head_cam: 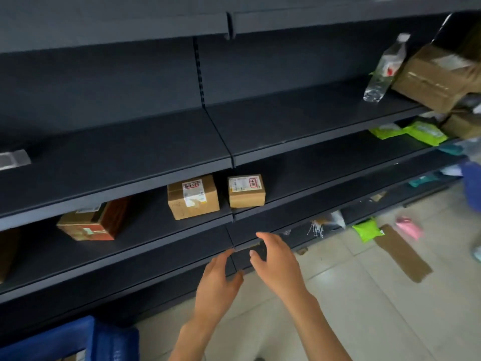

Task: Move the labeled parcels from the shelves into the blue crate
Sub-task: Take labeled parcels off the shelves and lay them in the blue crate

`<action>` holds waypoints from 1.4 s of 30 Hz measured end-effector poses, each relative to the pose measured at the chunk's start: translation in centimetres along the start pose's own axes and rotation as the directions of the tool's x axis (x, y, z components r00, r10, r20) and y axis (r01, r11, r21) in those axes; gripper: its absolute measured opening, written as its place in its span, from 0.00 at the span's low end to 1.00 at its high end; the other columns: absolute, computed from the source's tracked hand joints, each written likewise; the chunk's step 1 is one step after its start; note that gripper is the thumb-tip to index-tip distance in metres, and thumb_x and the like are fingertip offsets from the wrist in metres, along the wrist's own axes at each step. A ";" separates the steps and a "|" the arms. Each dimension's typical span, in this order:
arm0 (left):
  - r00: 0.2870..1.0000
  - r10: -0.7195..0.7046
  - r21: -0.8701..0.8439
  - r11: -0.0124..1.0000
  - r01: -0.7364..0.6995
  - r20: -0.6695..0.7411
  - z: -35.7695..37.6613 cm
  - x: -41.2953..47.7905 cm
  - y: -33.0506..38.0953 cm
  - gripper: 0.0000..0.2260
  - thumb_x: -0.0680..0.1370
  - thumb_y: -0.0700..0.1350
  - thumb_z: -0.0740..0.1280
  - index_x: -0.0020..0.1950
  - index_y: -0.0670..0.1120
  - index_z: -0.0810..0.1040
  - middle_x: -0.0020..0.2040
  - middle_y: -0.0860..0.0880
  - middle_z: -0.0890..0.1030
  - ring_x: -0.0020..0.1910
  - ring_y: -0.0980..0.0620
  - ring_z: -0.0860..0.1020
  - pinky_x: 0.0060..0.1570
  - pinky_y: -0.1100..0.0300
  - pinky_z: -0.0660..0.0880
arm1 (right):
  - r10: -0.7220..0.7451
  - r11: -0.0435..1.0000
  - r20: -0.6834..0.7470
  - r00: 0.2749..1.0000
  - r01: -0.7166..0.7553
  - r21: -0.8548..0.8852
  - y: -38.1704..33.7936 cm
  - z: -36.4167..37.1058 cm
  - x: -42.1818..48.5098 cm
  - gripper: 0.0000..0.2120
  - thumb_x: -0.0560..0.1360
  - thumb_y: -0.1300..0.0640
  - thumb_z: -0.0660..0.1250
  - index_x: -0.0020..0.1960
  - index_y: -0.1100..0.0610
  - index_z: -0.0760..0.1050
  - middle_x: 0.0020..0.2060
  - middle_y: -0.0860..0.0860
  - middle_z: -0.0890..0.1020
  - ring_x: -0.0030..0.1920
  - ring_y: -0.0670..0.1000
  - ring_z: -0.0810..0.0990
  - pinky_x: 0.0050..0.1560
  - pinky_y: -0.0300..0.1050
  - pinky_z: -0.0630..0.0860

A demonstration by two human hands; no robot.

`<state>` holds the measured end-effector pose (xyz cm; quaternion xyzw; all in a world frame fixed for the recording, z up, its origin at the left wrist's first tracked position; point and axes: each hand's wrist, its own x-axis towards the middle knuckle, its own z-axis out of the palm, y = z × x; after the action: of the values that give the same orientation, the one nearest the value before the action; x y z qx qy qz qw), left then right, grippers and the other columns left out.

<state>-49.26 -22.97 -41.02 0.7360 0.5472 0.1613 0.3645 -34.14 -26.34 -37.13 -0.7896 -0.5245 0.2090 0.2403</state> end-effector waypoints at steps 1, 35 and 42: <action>1.000 -0.015 -0.009 1.000 0.015 0.005 0.2 0.8 0.4 0.25 0.78 0.50 0.68 0.74 0.53 0.67 0.70 0.56 0.72 0.69 0.55 0.70 0.59 0.64 0.67 | 0.005 1.000 0.003 1.000 -0.005 0.011 0.6 -0.4 0.5 0.23 0.78 0.47 0.62 0.72 0.48 0.65 0.70 0.45 0.71 0.69 0.47 0.69 0.63 0.41 0.69; 0.556 -0.804 -0.796 0.472 0.379 -0.212 2.8 20.8 -7.6 0.35 0.64 0.59 0.80 0.61 0.40 0.75 0.53 0.45 0.83 0.50 0.48 0.83 0.49 0.59 0.77 | 0.173 0.899 0.473 0.864 -0.334 0.282 13.2 2.9 29.3 0.23 0.77 0.49 0.67 0.69 0.52 0.66 0.66 0.54 0.75 0.59 0.51 0.76 0.57 0.47 0.73; 0.272 -0.930 -0.921 0.314 0.233 -0.248 7.6 12.9 0.6 0.24 0.73 0.47 0.76 0.65 0.43 0.72 0.52 0.47 0.81 0.49 0.50 0.79 0.57 0.52 0.73 | 0.321 0.707 0.547 0.773 -0.580 0.404 14.4 8.1 32.7 0.35 0.73 0.41 0.70 0.71 0.60 0.65 0.65 0.60 0.75 0.62 0.63 0.75 0.58 0.55 0.74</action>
<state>-39.45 -13.88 -47.86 0.0571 0.7786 0.4949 0.3816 -16.53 0.55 -54.72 -0.7234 -0.2652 0.5761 0.2730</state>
